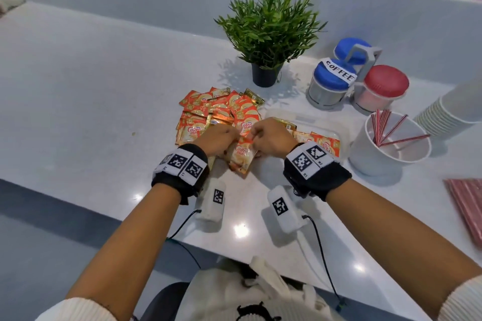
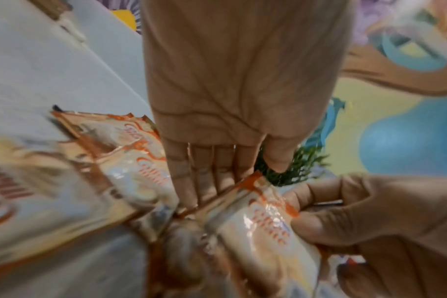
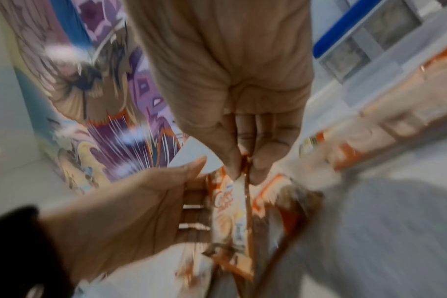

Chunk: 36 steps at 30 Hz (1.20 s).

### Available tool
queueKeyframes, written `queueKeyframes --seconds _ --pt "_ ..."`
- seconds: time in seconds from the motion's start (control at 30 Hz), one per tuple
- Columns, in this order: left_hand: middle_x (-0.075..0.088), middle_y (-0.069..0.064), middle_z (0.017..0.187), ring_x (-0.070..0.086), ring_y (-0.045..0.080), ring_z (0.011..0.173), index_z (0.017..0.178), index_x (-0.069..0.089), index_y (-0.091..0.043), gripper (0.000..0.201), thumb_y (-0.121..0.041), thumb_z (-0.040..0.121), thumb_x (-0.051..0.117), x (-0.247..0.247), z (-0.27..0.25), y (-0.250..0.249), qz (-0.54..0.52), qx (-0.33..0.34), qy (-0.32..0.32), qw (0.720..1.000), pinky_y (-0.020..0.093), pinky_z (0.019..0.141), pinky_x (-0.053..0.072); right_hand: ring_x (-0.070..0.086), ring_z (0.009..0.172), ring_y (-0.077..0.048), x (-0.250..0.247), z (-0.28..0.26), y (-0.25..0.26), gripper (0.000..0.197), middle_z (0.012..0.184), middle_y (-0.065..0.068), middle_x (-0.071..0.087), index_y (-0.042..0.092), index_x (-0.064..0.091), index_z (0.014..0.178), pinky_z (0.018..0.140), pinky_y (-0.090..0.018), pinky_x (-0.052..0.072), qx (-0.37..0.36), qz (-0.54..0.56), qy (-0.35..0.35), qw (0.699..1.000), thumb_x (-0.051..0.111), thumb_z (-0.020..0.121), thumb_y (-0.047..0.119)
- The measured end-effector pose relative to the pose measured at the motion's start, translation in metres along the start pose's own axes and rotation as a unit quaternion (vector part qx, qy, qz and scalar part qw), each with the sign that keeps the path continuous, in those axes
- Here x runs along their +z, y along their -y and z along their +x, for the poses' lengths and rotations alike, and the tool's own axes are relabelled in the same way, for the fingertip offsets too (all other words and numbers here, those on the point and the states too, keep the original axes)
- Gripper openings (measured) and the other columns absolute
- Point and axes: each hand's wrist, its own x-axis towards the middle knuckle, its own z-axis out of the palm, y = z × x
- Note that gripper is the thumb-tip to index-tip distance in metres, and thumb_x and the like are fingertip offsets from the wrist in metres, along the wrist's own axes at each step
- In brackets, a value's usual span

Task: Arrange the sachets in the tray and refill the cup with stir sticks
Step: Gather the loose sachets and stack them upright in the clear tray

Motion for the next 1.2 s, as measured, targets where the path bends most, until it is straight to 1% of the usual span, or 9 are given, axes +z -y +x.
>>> queueKeyframes --seconds 0.1,0.2,0.33,0.47,0.57,0.8,1.0,1.1,1.2 --pt "0.053 0.002 0.099 0.048 0.017 0.095 0.104 0.064 -0.008 0.037 -0.036 0.097 0.041 -0.009 -0.004 -0.010 -0.075 0.025 0.013 0.997 0.034 0.085 0.039 0.052 0.062 -0.014 -0.022 0.001 0.005 0.025 0.068 -0.002 0.056 0.012 0.060 0.066 0.050 -0.016 0.043 -0.019 0.067 -0.052 0.996 0.057 0.080 -0.009" --pt "0.058 0.004 0.082 0.058 0.020 0.080 0.081 0.057 -0.010 0.017 -0.021 0.094 0.052 -0.016 -0.004 -0.014 -0.195 0.020 0.019 0.980 0.036 0.083 0.050 0.052 0.051 -0.014 -0.030 0.006 0.013 0.017 0.065 -0.003 0.055 0.001 0.065 0.076 0.052 -0.023 0.048 -0.029 0.177 -0.088 0.980 0.055 0.082 -0.011" --pt "0.065 0.006 0.083 0.066 0.008 0.060 0.108 0.057 -0.002 0.017 -0.010 0.094 0.051 -0.022 0.003 -0.008 -0.285 0.013 -0.005 0.958 0.017 0.061 0.055 0.058 0.048 -0.013 -0.023 0.013 0.025 0.033 0.079 -0.009 0.060 0.013 0.061 0.069 0.058 -0.027 0.054 -0.016 0.238 -0.132 0.962 0.045 0.087 -0.010" --pt "0.062 0.007 0.090 0.065 0.014 0.073 0.129 0.048 0.000 0.036 -0.006 0.093 0.051 -0.027 0.013 0.012 -0.312 0.008 -0.039 0.949 0.015 0.059 0.056 0.059 0.088 -0.021 -0.002 0.023 0.021 0.022 0.097 -0.008 0.064 0.003 0.067 0.093 0.078 -0.031 0.049 0.003 0.014 -0.151 0.989 0.047 0.085 -0.002" --pt "0.057 0.007 0.101 0.063 0.013 0.080 0.138 0.038 -0.008 0.048 -0.004 0.093 0.052 -0.033 0.020 0.024 -0.353 0.006 -0.059 0.934 0.015 0.060 0.056 0.054 0.093 -0.025 0.017 0.022 0.021 0.005 0.095 -0.011 0.056 0.006 0.055 0.084 0.064 -0.028 0.041 0.026 -0.144 -0.069 0.987 0.055 0.085 0.011" --pt "0.061 0.012 0.109 0.065 0.012 0.082 0.129 0.046 -0.001 0.037 -0.003 0.093 0.050 -0.038 0.038 0.032 -0.352 0.002 -0.038 0.935 0.019 0.066 0.057 0.050 0.115 -0.035 0.050 0.017 0.027 0.071 0.128 -0.015 0.046 0.007 0.031 0.133 0.085 -0.040 0.045 0.063 -0.306 -0.020 0.950 0.072 0.077 0.023" --pt "0.059 0.013 0.125 0.065 0.020 0.096 0.133 0.044 -0.004 0.048 -0.021 0.091 0.056 -0.042 0.044 0.038 -0.318 -0.006 -0.038 0.947 0.029 0.079 0.056 0.054 0.096 -0.032 0.050 0.014 0.028 0.053 0.104 -0.019 0.054 0.003 0.029 0.130 0.068 -0.033 0.039 0.075 -0.154 0.002 0.985 0.055 0.084 -0.002" --pt "0.058 0.013 0.127 0.065 0.016 0.091 0.136 0.042 -0.004 0.048 -0.025 0.094 0.053 -0.044 0.045 0.039 -0.302 0.007 -0.040 0.953 0.021 0.066 0.056 0.045 0.069 -0.016 0.032 0.009 0.029 0.045 0.081 -0.003 0.045 0.008 0.033 0.124 0.053 -0.026 0.034 0.084 -0.070 0.009 0.994 0.048 0.084 -0.006" --pt "0.056 0.007 0.129 0.060 0.023 0.109 0.132 0.046 -0.009 0.042 -0.022 0.093 0.053 -0.046 0.044 0.036 -0.278 0.005 -0.028 0.960 0.037 0.089 0.053 0.043 0.067 -0.015 0.010 0.003 0.030 0.036 0.076 -0.004 0.045 0.014 0.038 0.114 0.059 -0.029 0.034 0.075 0.000 -0.031 0.997 0.048 0.084 -0.005"
